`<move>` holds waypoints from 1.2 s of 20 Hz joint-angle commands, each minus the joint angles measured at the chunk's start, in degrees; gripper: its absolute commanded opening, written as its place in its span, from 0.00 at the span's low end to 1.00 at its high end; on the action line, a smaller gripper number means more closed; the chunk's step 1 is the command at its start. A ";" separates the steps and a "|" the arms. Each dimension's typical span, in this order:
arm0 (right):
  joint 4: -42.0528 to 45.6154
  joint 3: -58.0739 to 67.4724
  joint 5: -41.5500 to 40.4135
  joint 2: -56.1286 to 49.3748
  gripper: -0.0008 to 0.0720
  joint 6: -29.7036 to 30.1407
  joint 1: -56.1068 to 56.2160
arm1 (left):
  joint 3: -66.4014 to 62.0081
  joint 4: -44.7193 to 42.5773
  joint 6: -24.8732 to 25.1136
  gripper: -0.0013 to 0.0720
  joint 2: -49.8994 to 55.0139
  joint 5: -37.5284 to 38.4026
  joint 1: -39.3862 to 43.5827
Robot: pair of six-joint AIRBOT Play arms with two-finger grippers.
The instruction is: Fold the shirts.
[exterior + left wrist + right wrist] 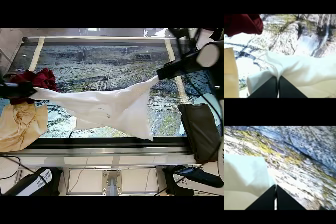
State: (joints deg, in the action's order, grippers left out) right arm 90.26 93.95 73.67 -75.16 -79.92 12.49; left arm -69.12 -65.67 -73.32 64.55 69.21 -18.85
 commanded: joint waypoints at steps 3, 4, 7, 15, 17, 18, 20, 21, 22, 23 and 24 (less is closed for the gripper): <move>-11.19 -4.24 -31.23 -15.10 0.02 -6.34 0.42 | 0.83 0.13 -0.87 0.03 18.53 -10.25 8.02; -11.43 -4.20 -37.03 -17.16 0.02 -7.96 0.83 | 0.83 0.11 -1.05 0.03 20.63 -11.28 8.76; -15.34 -4.20 -50.18 -21.27 0.02 -10.12 0.81 | 0.83 0.13 -1.29 0.03 24.81 -14.47 9.33; -15.74 7.28 -40.83 -21.97 0.83 -10.05 -1.05 | -2.19 0.15 -1.36 0.82 19.91 -18.51 8.83; -12.11 14.08 -26.38 -20.20 0.83 -10.03 -3.63 | -3.04 0.26 1.77 0.82 15.74 -18.51 8.90; -10.54 16.20 -19.61 -18.86 0.83 -9.70 -5.14 | -3.04 1.42 5.22 0.82 13.57 -18.05 9.51; -8.15 17.88 -7.69 -14.62 0.83 -5.90 -8.63 | -3.04 3.78 16.61 0.82 10.78 -13.46 12.07; -6.86 17.88 -2.40 -12.04 0.82 -4.09 -10.58 | -3.04 3.56 20.39 0.81 10.51 -9.94 14.19; -5.75 17.88 1.99 -9.73 0.82 -2.75 -12.41 | -3.02 2.97 22.93 0.81 10.93 -6.69 16.55; -5.46 17.88 6.16 -7.41 0.82 -1.33 -14.53 | -3.02 1.27 24.96 0.81 11.78 -4.00 19.41; -5.60 17.81 9.53 -5.35 0.82 -0.33 -16.39 | -3.02 -0.98 25.99 0.81 12.83 -2.58 22.21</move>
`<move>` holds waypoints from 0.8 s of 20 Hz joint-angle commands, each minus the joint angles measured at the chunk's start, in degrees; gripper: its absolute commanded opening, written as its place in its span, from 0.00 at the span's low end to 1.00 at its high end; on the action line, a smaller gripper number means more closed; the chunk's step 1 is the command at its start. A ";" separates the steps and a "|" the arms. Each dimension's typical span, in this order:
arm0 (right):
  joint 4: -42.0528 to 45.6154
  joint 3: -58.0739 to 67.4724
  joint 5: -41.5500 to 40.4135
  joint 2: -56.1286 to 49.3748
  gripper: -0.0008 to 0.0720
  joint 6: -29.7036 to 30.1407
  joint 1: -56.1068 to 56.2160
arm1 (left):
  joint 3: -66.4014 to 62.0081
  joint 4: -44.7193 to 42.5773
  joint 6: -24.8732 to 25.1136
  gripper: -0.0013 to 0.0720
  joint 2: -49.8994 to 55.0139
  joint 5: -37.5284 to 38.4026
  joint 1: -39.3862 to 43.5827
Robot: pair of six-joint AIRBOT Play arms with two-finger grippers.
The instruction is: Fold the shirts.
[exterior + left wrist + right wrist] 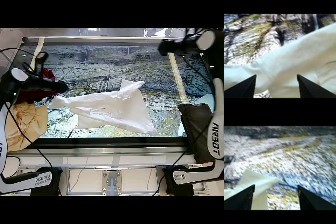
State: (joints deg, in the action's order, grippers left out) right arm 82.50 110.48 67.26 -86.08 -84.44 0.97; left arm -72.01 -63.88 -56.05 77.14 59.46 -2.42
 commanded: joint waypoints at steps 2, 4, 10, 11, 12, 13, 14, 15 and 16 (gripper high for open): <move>1.46 1.29 21.31 8.94 0.82 5.33 -7.87 | -0.15 -7.28 10.03 0.79 3.04 8.17 11.54; 0.52 1.29 23.65 11.19 0.82 5.97 -9.14 | -0.15 -11.69 11.41 0.78 6.45 9.51 16.92; -6.10 1.29 22.69 12.48 0.82 6.12 -9.14 | -0.15 -26.56 11.08 0.67 12.55 11.28 24.11; -7.17 1.29 22.38 12.48 0.82 6.10 -9.14 | -0.15 -26.58 11.06 0.67 12.83 9.46 24.11; -8.33 1.31 22.08 12.48 0.82 6.10 -9.14 | -0.17 -26.56 11.06 0.67 13.18 7.72 24.11; -9.73 1.31 21.94 12.46 0.82 6.12 -9.14 | -0.20 -26.75 11.04 0.67 13.51 6.05 24.11; -10.93 1.31 21.86 12.46 0.82 6.12 -9.14 | -0.22 -26.80 11.04 0.67 13.97 4.72 24.11; -11.54 1.29 21.84 12.46 0.82 6.14 -9.14 | -0.22 -26.80 11.04 0.67 14.45 3.63 24.11; -11.96 1.31 21.81 12.46 0.82 6.14 -9.14 | -0.22 -26.91 11.04 0.65 14.95 2.49 24.11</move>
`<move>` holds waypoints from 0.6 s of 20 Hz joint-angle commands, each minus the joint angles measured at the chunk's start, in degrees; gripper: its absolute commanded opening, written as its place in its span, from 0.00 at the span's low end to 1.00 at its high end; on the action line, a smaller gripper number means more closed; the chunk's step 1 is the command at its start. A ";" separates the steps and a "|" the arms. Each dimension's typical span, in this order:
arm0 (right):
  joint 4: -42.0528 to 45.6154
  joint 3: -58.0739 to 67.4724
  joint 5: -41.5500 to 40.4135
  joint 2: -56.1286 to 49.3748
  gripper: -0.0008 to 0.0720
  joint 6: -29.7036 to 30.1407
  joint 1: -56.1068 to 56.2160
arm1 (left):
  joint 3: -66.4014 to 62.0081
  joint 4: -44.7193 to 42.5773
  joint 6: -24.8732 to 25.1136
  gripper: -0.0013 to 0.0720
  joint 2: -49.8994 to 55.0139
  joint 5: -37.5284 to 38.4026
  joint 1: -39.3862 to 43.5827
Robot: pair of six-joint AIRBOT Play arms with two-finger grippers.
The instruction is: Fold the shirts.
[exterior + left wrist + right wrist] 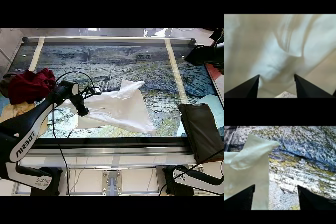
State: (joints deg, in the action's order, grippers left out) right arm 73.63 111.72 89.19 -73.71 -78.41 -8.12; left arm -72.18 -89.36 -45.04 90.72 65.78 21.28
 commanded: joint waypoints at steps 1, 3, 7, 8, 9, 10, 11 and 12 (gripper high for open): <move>-3.10 0.07 -0.09 0.09 0.83 0.11 -0.04 | -0.07 -1.73 -0.94 0.65 1.95 -5.49 0.42; -3.10 0.04 -0.09 0.09 0.82 0.11 -0.04 | -0.15 -1.95 -4.02 0.65 2.12 -9.33 0.44; -3.10 0.07 -0.11 0.07 0.82 0.09 -0.04 | -0.42 -1.97 -4.26 0.31 2.27 -11.58 0.42; -3.10 0.04 -0.15 0.07 0.82 0.11 -0.04 | -0.42 -1.97 -4.24 0.30 2.38 -11.61 0.42; -3.10 0.07 -0.15 0.07 0.83 0.09 -0.04 | -0.42 -1.97 -4.26 0.30 2.38 -11.58 0.42; -3.08 0.04 -0.15 0.07 0.82 0.09 -0.04 | -0.42 -1.95 -4.28 0.30 2.32 -11.56 0.52; -3.08 0.07 -0.15 0.07 0.82 0.09 -0.04 | -0.42 -1.95 -4.28 0.31 2.25 -11.52 0.66; -3.08 0.04 -0.15 0.07 0.82 0.09 -0.04 | -0.42 -1.95 -4.28 0.37 2.19 -11.34 0.76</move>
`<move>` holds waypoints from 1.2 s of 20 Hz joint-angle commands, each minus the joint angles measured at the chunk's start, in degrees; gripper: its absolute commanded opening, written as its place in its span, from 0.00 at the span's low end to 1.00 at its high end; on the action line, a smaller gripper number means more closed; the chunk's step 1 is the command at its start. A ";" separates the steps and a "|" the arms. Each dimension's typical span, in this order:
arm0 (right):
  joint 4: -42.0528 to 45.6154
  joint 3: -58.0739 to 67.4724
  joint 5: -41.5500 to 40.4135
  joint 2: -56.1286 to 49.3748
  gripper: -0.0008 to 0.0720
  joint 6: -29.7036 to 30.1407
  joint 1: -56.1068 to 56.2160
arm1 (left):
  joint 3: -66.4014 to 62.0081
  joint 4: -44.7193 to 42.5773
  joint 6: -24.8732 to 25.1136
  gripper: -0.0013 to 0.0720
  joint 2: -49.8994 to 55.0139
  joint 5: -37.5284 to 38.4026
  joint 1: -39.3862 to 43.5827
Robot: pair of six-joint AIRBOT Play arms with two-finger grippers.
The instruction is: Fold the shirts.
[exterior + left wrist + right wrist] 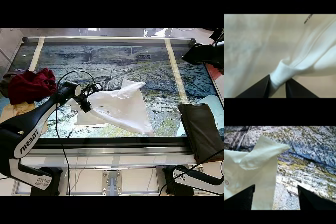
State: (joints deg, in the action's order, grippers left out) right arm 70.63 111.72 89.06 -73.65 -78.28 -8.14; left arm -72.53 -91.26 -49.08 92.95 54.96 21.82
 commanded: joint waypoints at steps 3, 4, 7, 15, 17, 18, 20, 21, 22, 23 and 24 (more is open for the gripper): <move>-0.07 0.07 -0.13 -0.07 0.82 -0.04 -0.02 | -0.11 0.24 -0.22 0.44 -0.39 1.25 0.33; -0.07 0.04 -0.13 -0.24 0.82 -0.04 -0.02 | -0.15 0.39 -0.22 0.44 -0.39 1.70 0.33; -0.11 0.02 -0.11 -1.27 0.82 -0.07 -0.02 | -0.70 3.04 -0.17 0.44 -0.48 2.29 0.35; -0.35 -3.80 -0.13 -2.49 0.83 -0.11 0.00 | -3.54 4.11 0.00 0.50 0.46 1.18 0.46; -0.35 -4.55 -0.15 -2.49 0.82 -0.11 0.00 | -3.54 4.33 0.00 0.50 1.22 1.18 0.52; -0.39 -4.52 -0.13 -2.60 0.82 -0.11 0.00 | -3.54 4.33 0.00 0.50 1.51 1.18 0.57; -0.39 -4.52 -0.13 -2.69 0.82 -0.11 0.00 | -3.54 4.33 0.00 0.36 1.95 1.20 0.57; -0.48 -4.52 -0.09 -2.69 0.82 -0.15 0.00 | -3.54 4.31 0.00 0.20 2.14 1.18 0.57; -0.61 -4.52 0.13 -2.69 0.82 -0.22 0.11 | -3.54 4.31 0.02 0.16 2.27 1.18 0.57; -1.03 -4.55 0.81 -2.71 0.82 -0.20 0.35 | -3.54 4.31 0.02 0.14 2.38 1.18 0.57; -1.01 -5.09 2.56 -2.71 0.82 -0.15 0.61 | -3.54 4.24 0.02 0.04 2.38 1.18 0.57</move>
State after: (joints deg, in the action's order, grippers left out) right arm 70.00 107.13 89.41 -76.31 -78.39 -7.94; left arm -76.01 -86.94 -49.08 94.98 56.14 22.35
